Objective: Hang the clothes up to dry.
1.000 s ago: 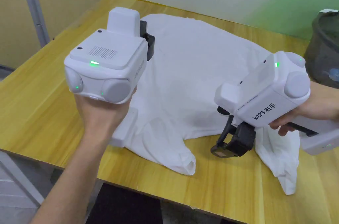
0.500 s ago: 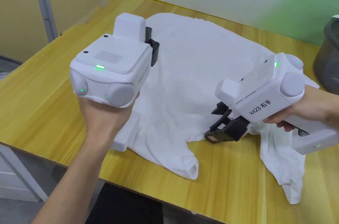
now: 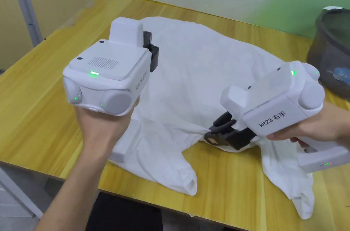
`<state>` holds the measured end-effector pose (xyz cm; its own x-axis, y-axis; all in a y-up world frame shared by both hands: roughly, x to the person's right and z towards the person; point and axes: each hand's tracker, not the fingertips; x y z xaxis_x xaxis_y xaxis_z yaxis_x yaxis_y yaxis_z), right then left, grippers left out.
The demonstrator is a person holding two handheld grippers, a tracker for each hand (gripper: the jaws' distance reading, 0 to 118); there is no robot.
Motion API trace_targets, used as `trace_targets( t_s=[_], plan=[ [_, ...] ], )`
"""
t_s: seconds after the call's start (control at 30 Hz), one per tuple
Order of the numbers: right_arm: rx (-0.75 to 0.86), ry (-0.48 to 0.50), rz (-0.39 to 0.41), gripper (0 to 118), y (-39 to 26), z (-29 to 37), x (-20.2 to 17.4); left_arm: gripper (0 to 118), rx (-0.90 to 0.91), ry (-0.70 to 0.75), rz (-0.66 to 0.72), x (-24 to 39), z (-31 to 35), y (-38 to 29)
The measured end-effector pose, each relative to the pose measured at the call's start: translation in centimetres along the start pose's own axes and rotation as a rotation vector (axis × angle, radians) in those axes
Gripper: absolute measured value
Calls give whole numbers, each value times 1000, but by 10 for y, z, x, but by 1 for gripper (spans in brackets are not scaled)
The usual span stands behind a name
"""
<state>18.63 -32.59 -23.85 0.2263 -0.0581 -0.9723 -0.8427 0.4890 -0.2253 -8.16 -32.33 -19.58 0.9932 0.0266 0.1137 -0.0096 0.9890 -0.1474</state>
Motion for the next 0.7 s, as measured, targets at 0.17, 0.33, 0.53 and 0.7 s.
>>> trace_targets(
  t_s=[0.17, 0.33, 0.53, 0.7],
  plan=[
    [-34, 8, -66, 8, -53, 36, -27, 0, 6, -54, -5, 20, 1, 7],
    [-154, -52, -294, 8, -115, 82, -6, 0, 9, -139, -30, 46, -5, 16],
    [-174, -279, -678, 8, -175, 106, 70, 0, 26, -186, -15, 65, -15, 20],
    [-96, -489, -881, 8, -165, 105, 135, 0, 20, -216, -48, 71, -21, 18]
  ],
)
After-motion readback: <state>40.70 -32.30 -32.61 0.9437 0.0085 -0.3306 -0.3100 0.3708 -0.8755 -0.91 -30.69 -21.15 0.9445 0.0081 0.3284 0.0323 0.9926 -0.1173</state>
